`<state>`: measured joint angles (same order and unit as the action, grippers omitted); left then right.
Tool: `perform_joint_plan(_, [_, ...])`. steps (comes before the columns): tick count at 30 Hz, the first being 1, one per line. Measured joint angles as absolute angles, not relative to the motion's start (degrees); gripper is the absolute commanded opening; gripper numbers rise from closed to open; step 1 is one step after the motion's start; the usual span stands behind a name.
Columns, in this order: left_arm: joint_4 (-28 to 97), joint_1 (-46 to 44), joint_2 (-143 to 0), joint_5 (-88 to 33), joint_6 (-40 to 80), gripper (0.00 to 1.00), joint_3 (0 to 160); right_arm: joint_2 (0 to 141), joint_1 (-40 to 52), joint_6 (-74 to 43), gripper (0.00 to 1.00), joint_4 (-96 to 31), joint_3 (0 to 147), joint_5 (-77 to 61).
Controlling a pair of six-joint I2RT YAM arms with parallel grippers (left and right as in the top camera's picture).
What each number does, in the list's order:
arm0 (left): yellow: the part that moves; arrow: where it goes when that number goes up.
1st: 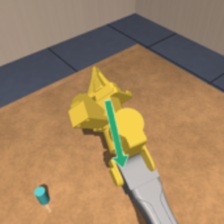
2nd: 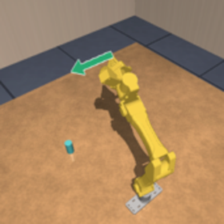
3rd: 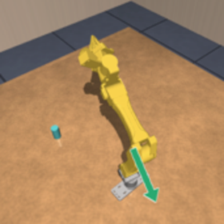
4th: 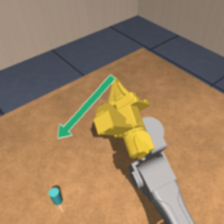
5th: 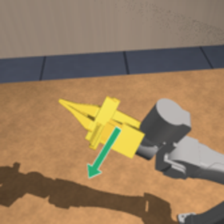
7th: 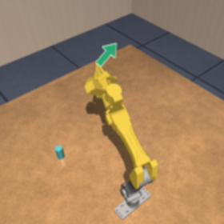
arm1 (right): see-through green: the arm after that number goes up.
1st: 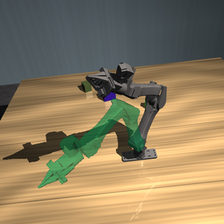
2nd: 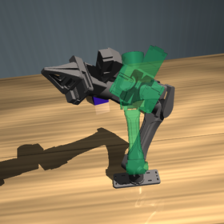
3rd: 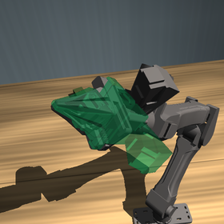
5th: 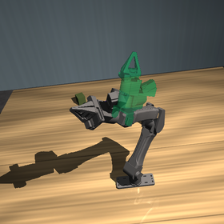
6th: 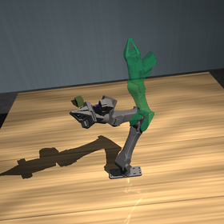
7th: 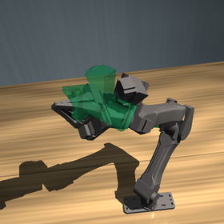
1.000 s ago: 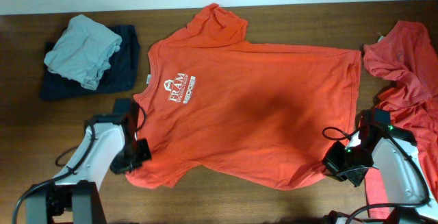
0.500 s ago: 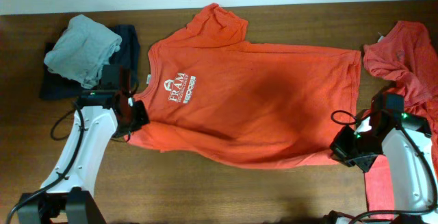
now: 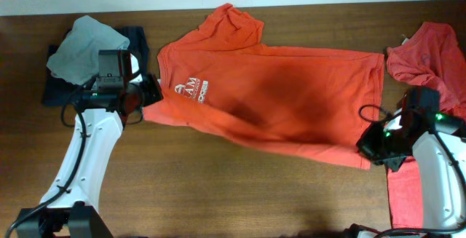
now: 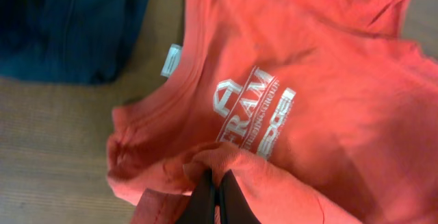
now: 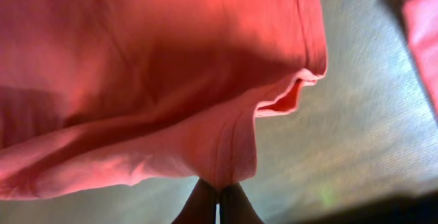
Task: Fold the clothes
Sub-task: 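Lift both hem corners and fold them up toward the collar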
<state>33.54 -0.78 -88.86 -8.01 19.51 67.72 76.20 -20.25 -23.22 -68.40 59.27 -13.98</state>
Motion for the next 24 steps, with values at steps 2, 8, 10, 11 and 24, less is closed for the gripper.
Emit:
perform_joint_plan(2, [32.4, -0.8, -88.9, -8.2, 19.5, 0.01, 67.9, 76.2, -20.3, -23.6, 0.04, -67.1, 60.6, -12.9])
perform_joint_plan(8, [27.8, -0.8, -92.8, -8.4, 19.5, 0.01, 68.2, 77.1, -20.3, -23.9, 0.04, -64.2, 60.8, -11.1])
perform_joint_plan(10, [25.7, -0.8, -94.8, -8.6, 19.5, 0.00, 68.2, 78.1, -20.3, -24.0, 0.04, -62.5, 60.9, -10.5])
perform_joint_plan(11, [24.9, -0.8, -95.8, -8.6, 19.5, 0.01, 68.2, 78.6, -20.3, -24.0, 0.04, -62.1, 60.9, -10.3])
perform_joint_plan(24, [13.5, -4.5, -100.4, -8.6, 18.0, 0.01, 68.2, 85.6, -20.3, -23.4, 0.04, -51.9, 60.9, -8.2])
